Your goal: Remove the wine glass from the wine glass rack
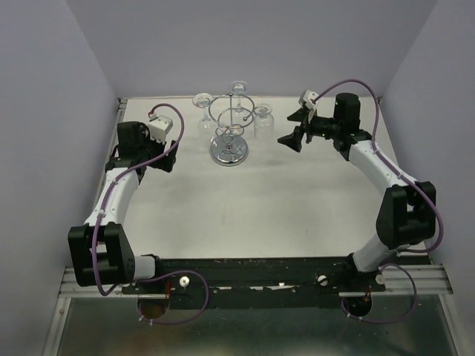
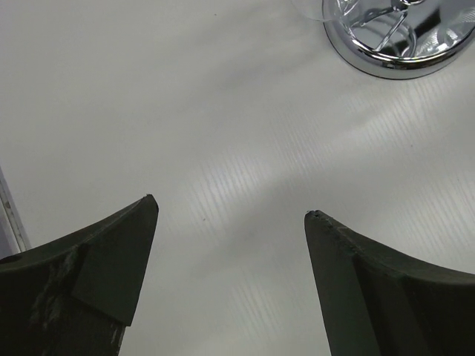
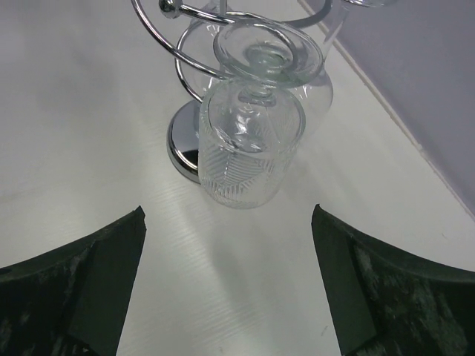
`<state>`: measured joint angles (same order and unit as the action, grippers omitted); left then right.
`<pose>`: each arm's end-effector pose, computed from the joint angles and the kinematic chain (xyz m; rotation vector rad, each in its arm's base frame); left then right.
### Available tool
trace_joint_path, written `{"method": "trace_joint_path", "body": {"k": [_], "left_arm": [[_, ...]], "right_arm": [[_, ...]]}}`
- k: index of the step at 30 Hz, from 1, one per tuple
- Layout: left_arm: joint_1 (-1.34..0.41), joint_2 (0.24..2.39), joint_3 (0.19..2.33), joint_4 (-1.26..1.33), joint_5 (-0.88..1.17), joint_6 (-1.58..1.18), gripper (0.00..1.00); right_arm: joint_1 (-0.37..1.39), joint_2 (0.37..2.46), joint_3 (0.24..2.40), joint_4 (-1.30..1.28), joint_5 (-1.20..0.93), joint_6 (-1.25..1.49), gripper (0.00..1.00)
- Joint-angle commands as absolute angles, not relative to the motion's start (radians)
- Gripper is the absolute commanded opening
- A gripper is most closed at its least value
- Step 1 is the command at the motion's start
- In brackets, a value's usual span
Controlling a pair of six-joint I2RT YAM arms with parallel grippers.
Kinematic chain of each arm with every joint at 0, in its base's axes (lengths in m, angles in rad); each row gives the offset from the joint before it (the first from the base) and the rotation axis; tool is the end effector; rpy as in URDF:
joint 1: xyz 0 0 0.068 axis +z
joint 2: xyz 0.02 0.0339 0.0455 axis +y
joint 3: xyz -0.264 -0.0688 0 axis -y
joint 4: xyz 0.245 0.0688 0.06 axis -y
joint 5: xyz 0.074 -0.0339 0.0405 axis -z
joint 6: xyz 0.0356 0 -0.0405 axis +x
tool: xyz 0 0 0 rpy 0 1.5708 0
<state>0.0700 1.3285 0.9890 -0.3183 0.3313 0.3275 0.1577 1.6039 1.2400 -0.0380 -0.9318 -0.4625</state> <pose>0.2929 0.0089 0.2790 0.4582 2.1426 -0.1461 0.3577 0.0858 0.3090 -1.0997 1.5043 0.7012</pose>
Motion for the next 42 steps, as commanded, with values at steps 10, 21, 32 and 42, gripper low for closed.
{"method": "trace_joint_path", "body": {"k": [10, 21, 32, 42], "left_arm": [[0.072, 1.341, 0.989, -0.333, 0.35, 0.267, 0.97], [0.074, 1.342, 1.005, -0.331, 0.367, 0.279, 0.98], [0.075, 1.348, 1.011, -0.322, 0.359, 0.262, 0.98], [0.074, 1.368, 1.034, -0.333, 0.357, 0.252, 0.98]], "right_arm": [[0.248, 1.782, 1.387, 0.179, -0.896, -0.247, 1.0], [0.284, 1.885, 1.44, 0.189, -0.864, -0.219, 1.0], [0.288, 1.907, 1.437, 0.204, -0.877, -0.236, 0.95], [0.288, 1.885, 1.387, 0.238, -0.87, -0.236, 0.86]]}}
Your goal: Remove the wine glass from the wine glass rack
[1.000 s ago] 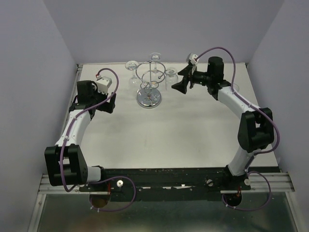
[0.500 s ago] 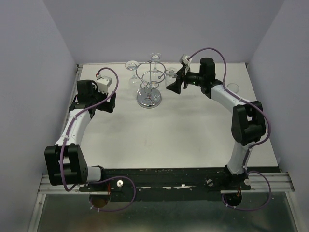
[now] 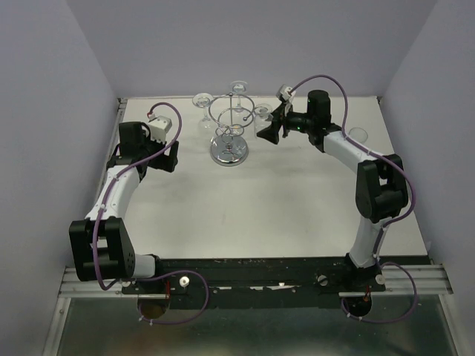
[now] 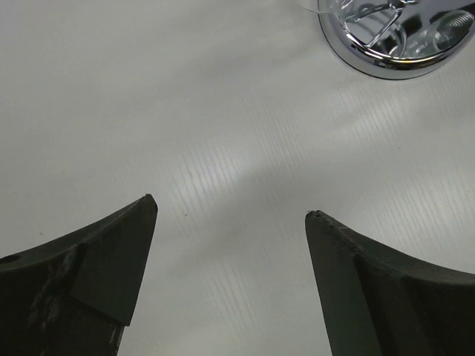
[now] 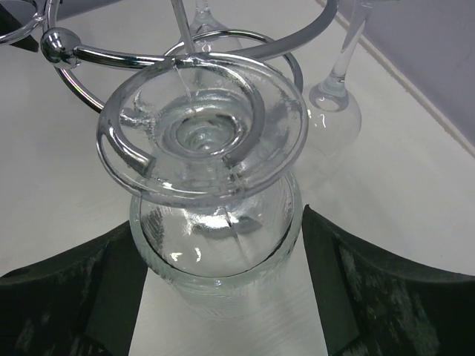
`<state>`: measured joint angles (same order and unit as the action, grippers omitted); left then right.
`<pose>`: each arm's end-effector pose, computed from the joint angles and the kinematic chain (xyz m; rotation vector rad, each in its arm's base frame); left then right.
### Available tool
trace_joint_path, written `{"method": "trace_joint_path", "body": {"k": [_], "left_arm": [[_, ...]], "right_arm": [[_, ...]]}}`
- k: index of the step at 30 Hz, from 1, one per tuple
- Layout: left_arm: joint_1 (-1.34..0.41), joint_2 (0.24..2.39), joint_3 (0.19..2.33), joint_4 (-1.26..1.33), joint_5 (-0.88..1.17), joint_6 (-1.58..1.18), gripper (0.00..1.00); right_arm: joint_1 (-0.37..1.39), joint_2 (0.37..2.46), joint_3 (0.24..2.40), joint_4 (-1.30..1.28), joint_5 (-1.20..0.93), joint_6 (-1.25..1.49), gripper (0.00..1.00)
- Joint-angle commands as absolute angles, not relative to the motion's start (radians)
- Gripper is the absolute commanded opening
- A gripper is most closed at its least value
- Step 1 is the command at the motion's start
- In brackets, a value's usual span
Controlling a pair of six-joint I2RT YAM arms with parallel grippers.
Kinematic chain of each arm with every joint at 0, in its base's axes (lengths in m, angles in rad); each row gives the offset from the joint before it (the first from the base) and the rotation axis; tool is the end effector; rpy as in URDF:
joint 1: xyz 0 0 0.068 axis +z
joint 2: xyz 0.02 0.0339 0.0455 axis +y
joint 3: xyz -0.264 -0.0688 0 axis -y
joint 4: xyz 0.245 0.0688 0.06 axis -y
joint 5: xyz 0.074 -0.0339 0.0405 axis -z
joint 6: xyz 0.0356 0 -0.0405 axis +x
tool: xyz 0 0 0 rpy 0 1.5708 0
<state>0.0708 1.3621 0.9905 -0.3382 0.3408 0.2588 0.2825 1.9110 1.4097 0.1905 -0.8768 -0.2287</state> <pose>0.2970 0.0091 0.2686 0.3854 2.2071 -0.2108 0.4187 0.1500 0.2677 -1.0218 1.5428 0.8550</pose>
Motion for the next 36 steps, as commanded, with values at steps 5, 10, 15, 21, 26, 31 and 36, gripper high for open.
{"method": "trace_joint_path", "body": {"k": [5, 10, 15, 21, 26, 31, 36], "left_arm": [[0.075, 1.365, 1.037, -0.345, 0.356, 0.255, 0.97], [0.075, 1.364, 1.04, -0.354, 0.362, 0.264, 0.97], [0.074, 1.37, 1.045, -0.365, 0.353, 0.268, 0.97], [0.075, 1.373, 1.054, -0.383, 0.35, 0.265, 0.97], [0.075, 1.384, 1.066, -0.399, 0.348, 0.273, 0.97], [0.074, 1.399, 1.08, -0.391, 0.348, 0.268, 0.97], [0.072, 1.407, 1.086, -0.388, 0.345, 0.265, 0.97]], "right_arm": [[0.288, 1.881, 1.381, 0.265, -0.859, -0.219, 0.69], [0.288, 1.845, 1.347, 0.31, -0.868, -0.23, 0.59], [0.287, 1.819, 1.321, 0.308, -0.868, -0.245, 0.57], [0.287, 1.801, 1.272, 0.362, -0.858, -0.218, 0.54], [0.287, 1.789, 1.247, 0.406, -0.845, -0.192, 0.54], [0.287, 1.798, 1.256, 0.42, -0.845, -0.178, 0.53], [0.287, 1.816, 1.29, 0.429, -0.844, -0.161, 0.5]]}}
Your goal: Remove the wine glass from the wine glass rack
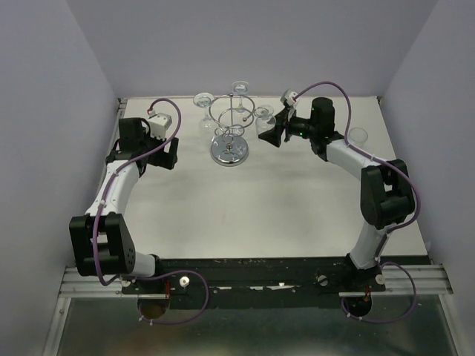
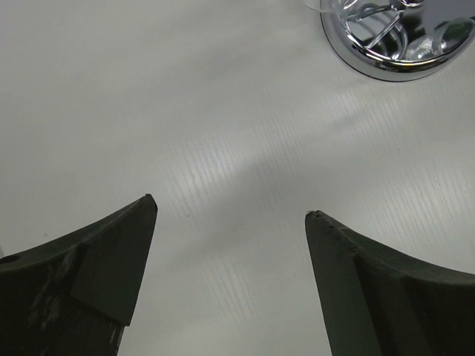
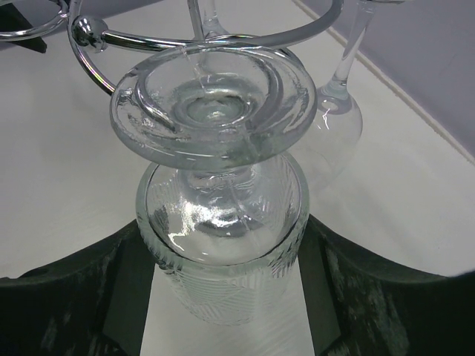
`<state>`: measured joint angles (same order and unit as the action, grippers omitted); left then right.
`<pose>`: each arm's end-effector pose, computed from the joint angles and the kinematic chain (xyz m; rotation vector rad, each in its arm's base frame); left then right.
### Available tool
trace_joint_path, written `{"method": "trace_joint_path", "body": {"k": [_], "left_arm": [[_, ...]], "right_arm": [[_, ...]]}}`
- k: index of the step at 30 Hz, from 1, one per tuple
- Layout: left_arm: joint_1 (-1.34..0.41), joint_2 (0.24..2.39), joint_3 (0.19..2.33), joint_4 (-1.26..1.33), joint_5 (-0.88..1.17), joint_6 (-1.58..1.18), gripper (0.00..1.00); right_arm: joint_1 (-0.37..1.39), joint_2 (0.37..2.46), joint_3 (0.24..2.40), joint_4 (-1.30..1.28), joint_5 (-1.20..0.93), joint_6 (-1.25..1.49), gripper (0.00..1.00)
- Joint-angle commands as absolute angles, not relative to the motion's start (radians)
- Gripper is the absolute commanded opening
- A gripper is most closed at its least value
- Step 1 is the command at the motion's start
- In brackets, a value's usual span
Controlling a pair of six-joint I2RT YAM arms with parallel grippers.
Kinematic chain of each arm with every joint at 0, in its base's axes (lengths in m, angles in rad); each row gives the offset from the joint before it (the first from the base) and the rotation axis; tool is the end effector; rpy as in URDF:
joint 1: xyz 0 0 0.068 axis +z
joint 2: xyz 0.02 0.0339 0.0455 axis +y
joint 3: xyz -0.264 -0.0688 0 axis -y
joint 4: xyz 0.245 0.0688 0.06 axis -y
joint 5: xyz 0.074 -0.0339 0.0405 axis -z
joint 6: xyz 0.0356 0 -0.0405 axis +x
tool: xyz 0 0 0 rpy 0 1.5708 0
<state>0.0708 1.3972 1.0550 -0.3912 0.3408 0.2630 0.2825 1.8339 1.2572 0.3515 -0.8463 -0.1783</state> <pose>0.3053 0.0097 0.2758 0.3884 2.2289 -0.2160 0.3977 0.1432 0.2633 -0.9749 1.5046 0.8289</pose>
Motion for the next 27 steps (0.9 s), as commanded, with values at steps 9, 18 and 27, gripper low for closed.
{"method": "trace_joint_path", "body": {"k": [9, 18, 27], "left_arm": [[0.072, 1.41, 1.077, -0.382, 0.333, 0.247, 0.97], [0.072, 1.399, 1.057, -0.361, 0.33, 0.242, 0.97], [0.074, 1.364, 1.023, -0.351, 0.322, 0.242, 0.97]], "right_arm": [[0.287, 1.821, 1.318, 0.43, -0.848, -0.149, 0.26], [0.287, 1.772, 1.269, 0.433, -0.818, -0.158, 0.01], [0.275, 1.726, 1.21, 0.485, -0.776, -0.092, 0.01]]}}
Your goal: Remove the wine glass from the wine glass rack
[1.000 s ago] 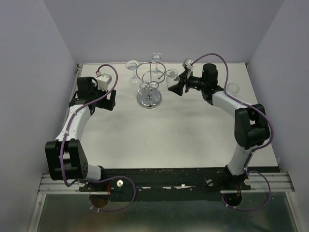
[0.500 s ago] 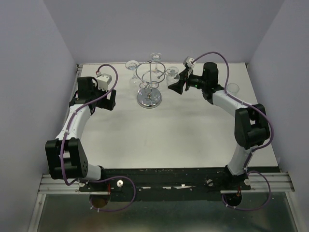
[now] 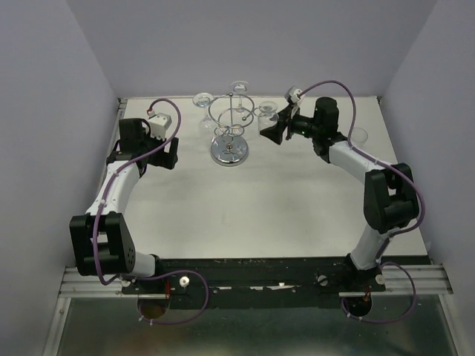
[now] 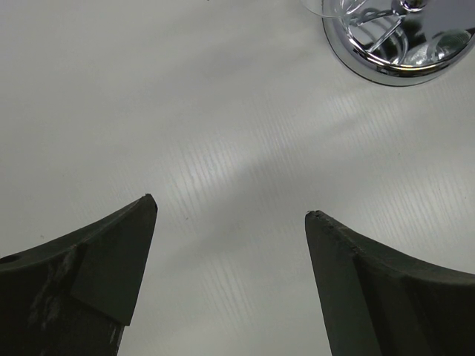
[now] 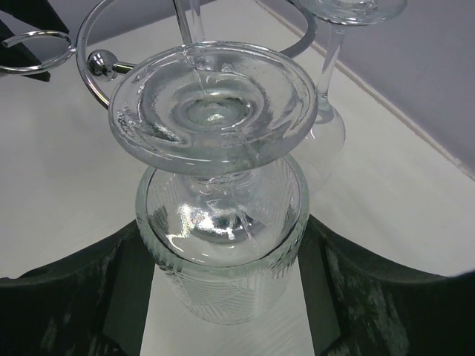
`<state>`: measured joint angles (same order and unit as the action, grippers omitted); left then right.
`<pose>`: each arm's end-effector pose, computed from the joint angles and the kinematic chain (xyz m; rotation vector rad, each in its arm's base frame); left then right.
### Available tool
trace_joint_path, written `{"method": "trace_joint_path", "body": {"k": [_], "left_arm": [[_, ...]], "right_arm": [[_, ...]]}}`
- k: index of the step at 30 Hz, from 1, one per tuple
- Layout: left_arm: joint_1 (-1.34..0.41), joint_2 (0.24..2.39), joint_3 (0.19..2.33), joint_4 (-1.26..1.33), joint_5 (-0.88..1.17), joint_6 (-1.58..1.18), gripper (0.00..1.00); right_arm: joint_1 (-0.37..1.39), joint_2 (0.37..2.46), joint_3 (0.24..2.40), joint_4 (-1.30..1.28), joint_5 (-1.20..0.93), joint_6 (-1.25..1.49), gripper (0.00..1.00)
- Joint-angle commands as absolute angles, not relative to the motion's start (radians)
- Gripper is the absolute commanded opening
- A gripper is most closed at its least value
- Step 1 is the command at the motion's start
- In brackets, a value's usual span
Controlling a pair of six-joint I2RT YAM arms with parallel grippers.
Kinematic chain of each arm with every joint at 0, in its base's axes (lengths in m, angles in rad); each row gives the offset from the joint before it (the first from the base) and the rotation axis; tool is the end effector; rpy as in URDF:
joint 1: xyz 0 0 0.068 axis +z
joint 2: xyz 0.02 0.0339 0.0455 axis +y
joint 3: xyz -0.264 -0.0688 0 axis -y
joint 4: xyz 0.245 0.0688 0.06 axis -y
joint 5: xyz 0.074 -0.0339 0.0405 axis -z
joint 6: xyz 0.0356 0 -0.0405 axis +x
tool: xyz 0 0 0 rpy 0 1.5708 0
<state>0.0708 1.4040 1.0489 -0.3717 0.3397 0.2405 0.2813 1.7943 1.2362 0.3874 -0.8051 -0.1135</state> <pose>0.3072 0.0099 0.2734 0.3635 2.2281 -0.2247 0.3919 0.1400 0.2753 -0.9065 1.5062 0.8189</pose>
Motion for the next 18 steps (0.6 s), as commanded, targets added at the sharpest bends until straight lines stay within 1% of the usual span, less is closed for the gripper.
{"method": "trace_joint_path", "body": {"k": [1, 8, 10, 13, 18], "left_arm": [[0.072, 1.356, 1.017, -0.347, 0.321, 0.25, 0.97], [0.072, 1.289, 0.974, -0.313, 0.336, 0.317, 0.96], [0.071, 1.266, 0.963, -0.304, 0.366, 0.354, 0.93], [0.064, 1.233, 0.96, -0.311, 0.402, 0.376, 0.91], [0.017, 1.112, 0.891, -0.301, 0.472, 0.445, 0.88]], "right_arm": [[0.272, 1.714, 1.2, 0.485, -0.775, -0.095, 0.01], [0.241, 1.609, 1.129, 0.407, -0.769, -0.121, 0.01], [0.232, 1.551, 1.103, 0.371, -0.749, -0.132, 0.01], [0.219, 1.473, 1.078, 0.321, -0.684, -0.068, 0.01], [0.218, 1.339, 1.078, 0.152, -0.644, -0.043, 0.01]]}}
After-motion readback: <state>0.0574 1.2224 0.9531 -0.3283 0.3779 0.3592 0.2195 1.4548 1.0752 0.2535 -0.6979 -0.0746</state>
